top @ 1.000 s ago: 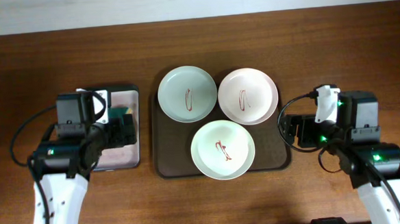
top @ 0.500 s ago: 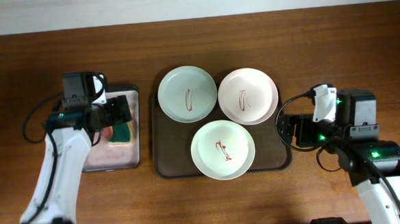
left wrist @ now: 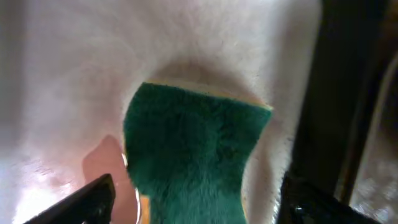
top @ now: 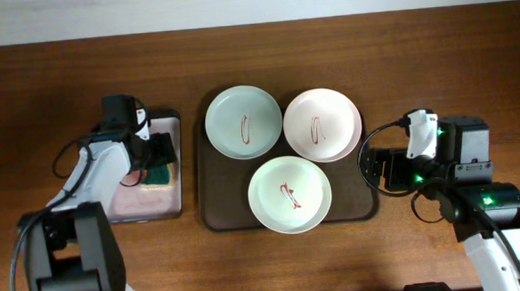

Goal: Clean dirty plates on tray and stack at the side
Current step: 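Reach the left gripper down and grasp the green sponge, then grasp the rim of the front white plate with the right gripper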

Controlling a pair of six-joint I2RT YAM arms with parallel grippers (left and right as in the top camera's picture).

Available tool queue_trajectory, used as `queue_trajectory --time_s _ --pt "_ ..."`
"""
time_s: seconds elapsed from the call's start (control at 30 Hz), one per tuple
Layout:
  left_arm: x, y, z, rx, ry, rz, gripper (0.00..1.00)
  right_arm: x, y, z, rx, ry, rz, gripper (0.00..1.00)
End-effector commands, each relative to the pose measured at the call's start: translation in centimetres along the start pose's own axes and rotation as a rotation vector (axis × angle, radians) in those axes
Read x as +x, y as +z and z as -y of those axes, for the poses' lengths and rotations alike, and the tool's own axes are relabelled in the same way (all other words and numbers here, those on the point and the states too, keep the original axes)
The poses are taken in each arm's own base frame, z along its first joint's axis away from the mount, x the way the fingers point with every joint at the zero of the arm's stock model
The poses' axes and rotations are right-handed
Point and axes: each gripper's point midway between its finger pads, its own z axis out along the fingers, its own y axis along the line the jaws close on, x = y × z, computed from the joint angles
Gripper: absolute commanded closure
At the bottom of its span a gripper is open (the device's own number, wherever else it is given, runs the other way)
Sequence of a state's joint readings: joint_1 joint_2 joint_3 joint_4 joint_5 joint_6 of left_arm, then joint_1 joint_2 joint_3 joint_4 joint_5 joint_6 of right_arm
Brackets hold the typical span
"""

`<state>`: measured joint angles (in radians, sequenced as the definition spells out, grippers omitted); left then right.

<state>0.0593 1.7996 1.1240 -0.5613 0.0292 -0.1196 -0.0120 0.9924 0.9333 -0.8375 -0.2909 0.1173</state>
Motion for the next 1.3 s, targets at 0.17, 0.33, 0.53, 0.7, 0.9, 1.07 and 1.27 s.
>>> queue_trajectory --time_s 0.17,0.33,0.53,0.7,0.9,1.07,1.27 --pt "0.4 1.8 0.0 0.003 -0.002 -0.040 0.87 -0.8 -0.5 -0.6 -0.019 -0.008 0.021 0.01" --pt "1.5 1.7 -0.1 -0.002 -0.003 -0.083 1.00 -0.4 -0.2 -0.5 -0.018 -0.002 0.001 0.01" --pt "1.0 -1.1 0.0 -0.005 -0.004 -0.102 1.00 1.0 1.6 -1.1 -0.077 0.030 -0.104 0.02" --pt "0.9 -4.4 0.2 -0.003 -0.004 -0.098 1.00 2.9 4.5 -1.2 -0.113 0.068 -0.251 0.13" --pt "2.7 -4.1 -0.1 -0.012 -0.006 -0.165 1.00 5.3 8.0 -3.2 -0.148 0.012 -0.387 0.22" --pt "2.8 -4.1 0.3 0.013 -0.008 -0.168 1.00 7.3 11.3 -4.3 -0.149 0.004 -0.481 0.33" --pt "2.5 -3.7 0.4 0.015 -0.007 -0.157 1.00 8.0 12.9 -3.8 -0.134 0.030 -0.516 0.39"
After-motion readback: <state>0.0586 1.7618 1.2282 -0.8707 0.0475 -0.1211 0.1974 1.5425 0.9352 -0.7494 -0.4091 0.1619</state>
